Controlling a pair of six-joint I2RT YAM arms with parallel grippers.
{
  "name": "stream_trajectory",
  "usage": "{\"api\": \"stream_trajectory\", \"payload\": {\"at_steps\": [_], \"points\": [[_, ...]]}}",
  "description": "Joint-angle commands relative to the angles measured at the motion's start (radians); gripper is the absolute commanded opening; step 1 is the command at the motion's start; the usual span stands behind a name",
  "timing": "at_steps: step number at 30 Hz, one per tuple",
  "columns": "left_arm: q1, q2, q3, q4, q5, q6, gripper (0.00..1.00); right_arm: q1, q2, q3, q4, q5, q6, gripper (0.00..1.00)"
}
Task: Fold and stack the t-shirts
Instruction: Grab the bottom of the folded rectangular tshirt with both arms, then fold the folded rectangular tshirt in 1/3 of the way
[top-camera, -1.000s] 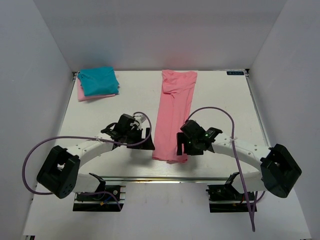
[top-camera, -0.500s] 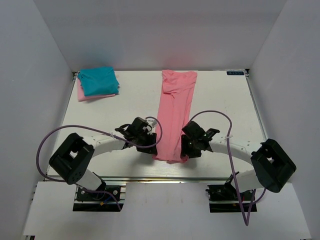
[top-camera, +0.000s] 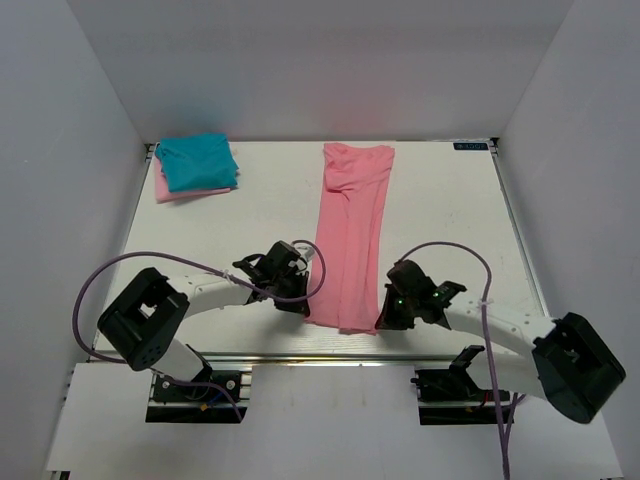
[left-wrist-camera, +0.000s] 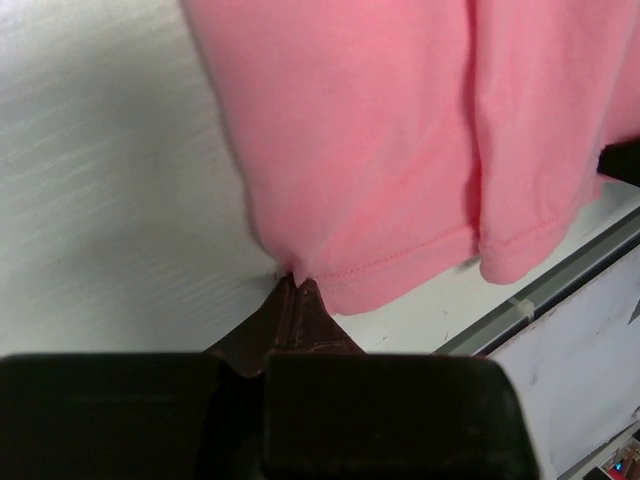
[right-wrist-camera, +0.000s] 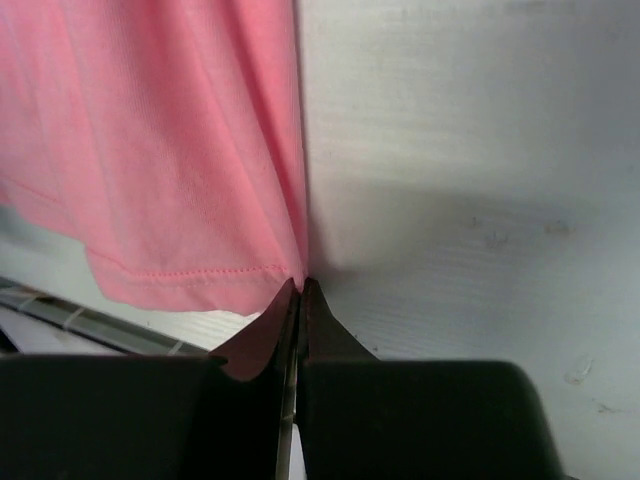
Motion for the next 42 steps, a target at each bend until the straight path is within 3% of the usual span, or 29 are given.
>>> {"api": "stream_trajectory", "payload": {"at_steps": [1, 5, 10, 16, 21, 24, 28, 35, 42], "points": [[-0.004, -0.030, -0.026, -0.072, -0.048, -0.010, 0.00, -0.015, -0.085, -0.094, 0.018, -0.043, 0.070, 0.00], [-0.013, -0.039, -0.008, -0.072, -0.017, 0.001, 0.00, -0.010, -0.190, -0.086, 0.038, -0.044, 0.041, 0.00], [-0.022, -0.073, 0.011, -0.072, 0.035, 0.038, 0.00, -0.012, -0.181, -0.074, 0.025, -0.055, 0.029, 0.00], [-0.022, -0.096, 0.089, -0.075, 0.082, 0.097, 0.00, -0.012, -0.138, 0.076, -0.024, -0.027, -0.042, 0.00], [0.002, -0.049, 0.237, -0.156, -0.017, 0.104, 0.00, -0.023, -0.015, 0.242, -0.115, 0.120, -0.094, 0.00], [0.002, 0.011, 0.337, -0.208, -0.164, 0.082, 0.00, -0.058, 0.048, 0.297, -0.141, 0.209, -0.103, 0.00], [0.021, 0.092, 0.464, -0.220, -0.221, 0.082, 0.00, -0.092, 0.083, 0.391, -0.134, 0.282, -0.131, 0.00], [0.076, 0.204, 0.668, -0.285, -0.304, 0.073, 0.00, -0.181, 0.147, 0.506, -0.091, 0.286, -0.223, 0.00], [0.116, 0.318, 0.830, -0.285, -0.286, 0.105, 0.00, -0.251, 0.281, 0.644, -0.072, 0.240, -0.310, 0.00]]}}
